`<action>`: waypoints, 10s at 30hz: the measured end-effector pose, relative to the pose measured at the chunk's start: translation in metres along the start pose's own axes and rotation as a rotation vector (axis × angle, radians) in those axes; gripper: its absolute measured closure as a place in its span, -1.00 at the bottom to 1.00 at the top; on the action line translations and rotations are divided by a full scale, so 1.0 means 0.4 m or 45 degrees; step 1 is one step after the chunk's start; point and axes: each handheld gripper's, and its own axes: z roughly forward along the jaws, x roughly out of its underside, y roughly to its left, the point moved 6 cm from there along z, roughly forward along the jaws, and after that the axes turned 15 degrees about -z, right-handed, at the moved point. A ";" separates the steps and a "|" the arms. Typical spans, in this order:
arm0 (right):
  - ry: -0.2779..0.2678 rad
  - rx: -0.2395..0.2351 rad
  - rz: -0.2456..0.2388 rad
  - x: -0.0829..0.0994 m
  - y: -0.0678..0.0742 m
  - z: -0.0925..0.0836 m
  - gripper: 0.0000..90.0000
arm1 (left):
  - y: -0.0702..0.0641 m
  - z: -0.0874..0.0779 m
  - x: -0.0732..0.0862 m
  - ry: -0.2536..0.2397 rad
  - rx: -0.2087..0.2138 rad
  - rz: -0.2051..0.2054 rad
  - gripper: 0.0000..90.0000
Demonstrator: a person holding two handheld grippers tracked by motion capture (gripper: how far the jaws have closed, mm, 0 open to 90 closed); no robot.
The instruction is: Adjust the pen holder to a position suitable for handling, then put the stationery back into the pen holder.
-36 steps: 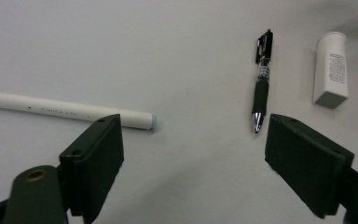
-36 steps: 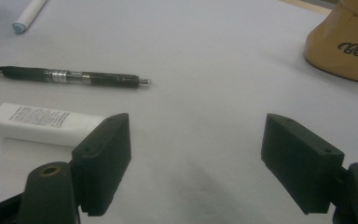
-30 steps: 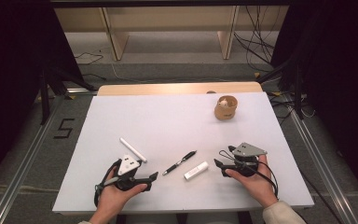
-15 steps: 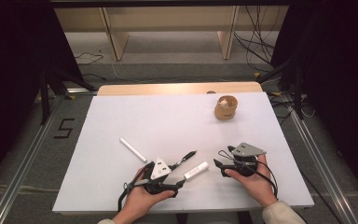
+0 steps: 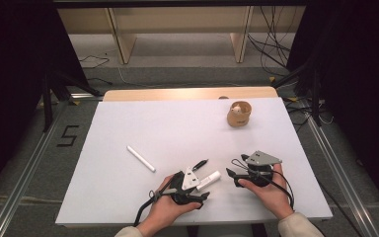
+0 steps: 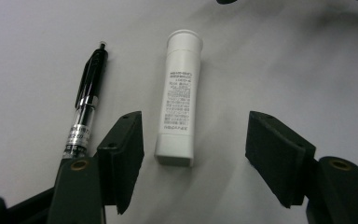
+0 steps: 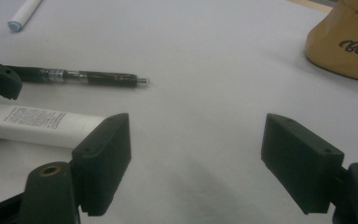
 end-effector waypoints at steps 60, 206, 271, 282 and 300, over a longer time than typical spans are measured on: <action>-0.001 -0.009 0.001 0.001 0.000 0.000 -0.45 | 0.017 0.052 -0.019 0.032 -0.053 -0.028 0.05; -0.136 -0.174 0.329 -0.113 -0.013 0.067 -0.28 | 0.020 0.054 -0.136 -0.247 -0.096 -0.089 0.57; -0.296 0.328 0.309 -0.210 -0.337 0.028 0.44 | 0.159 -0.114 -0.015 -0.140 -0.205 -0.093 -0.17; -0.264 0.443 0.308 -0.244 -0.444 0.064 0.44 | 0.160 -0.101 -0.008 -0.130 -0.188 -0.094 -0.19; -0.175 0.479 0.288 -0.209 -0.469 0.156 0.43 | 0.159 -0.087 0.001 -0.095 -0.172 -0.082 -0.19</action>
